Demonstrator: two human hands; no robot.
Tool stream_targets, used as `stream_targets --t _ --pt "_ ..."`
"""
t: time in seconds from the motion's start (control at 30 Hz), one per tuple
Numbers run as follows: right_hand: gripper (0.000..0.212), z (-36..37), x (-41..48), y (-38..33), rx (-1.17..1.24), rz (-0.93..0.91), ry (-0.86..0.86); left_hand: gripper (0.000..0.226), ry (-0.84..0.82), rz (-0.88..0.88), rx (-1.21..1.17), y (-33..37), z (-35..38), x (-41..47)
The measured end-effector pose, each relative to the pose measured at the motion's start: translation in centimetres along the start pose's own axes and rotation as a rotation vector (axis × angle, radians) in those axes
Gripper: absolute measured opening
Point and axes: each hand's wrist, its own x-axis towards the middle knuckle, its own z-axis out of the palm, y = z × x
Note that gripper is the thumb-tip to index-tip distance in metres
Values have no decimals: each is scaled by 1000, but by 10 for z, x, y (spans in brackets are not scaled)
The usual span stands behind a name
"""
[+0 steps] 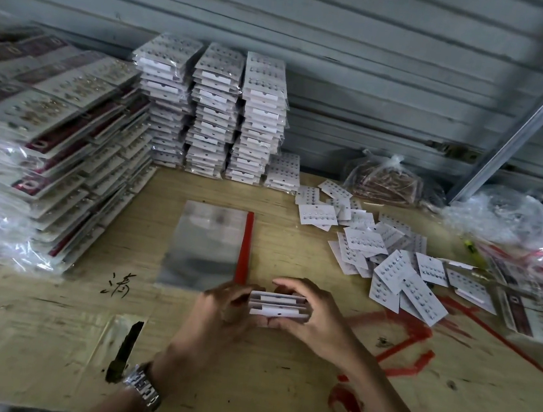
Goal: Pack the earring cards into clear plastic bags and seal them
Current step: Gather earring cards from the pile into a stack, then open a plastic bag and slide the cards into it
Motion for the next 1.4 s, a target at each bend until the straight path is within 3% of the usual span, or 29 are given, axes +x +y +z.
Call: stream_targets --t 0.13,0.33,0.57,0.67,0.8,0.87,1.13,1.4 --pt "77 2 -4 6 252 73 1 40 -8 -40 -8 3 2 -3" --pt "35 3 -8 8 266 121 -23 47 -41 -65 -26 4 2 -4" --pt "41 5 -6 13 235 68 -2 53 -39 -69 -15 6 -1 -4" --pt "33 1 -4 10 264 49 1 61 -61 -43 89 9 -6 -5" --pt "29 -8 -3 7 345 73 66 37 126 -56 212 7 -19 3" --pt "29 -10 -3 7 380 83 88 27 233 -61 404 1 -23 10" --pt "23 -4 1 6 531 71 172 45 3 -258 543 -6 -23 22" --pt "27 -3 2 4 540 62 130 21 13 -278 492 0 -27 22"
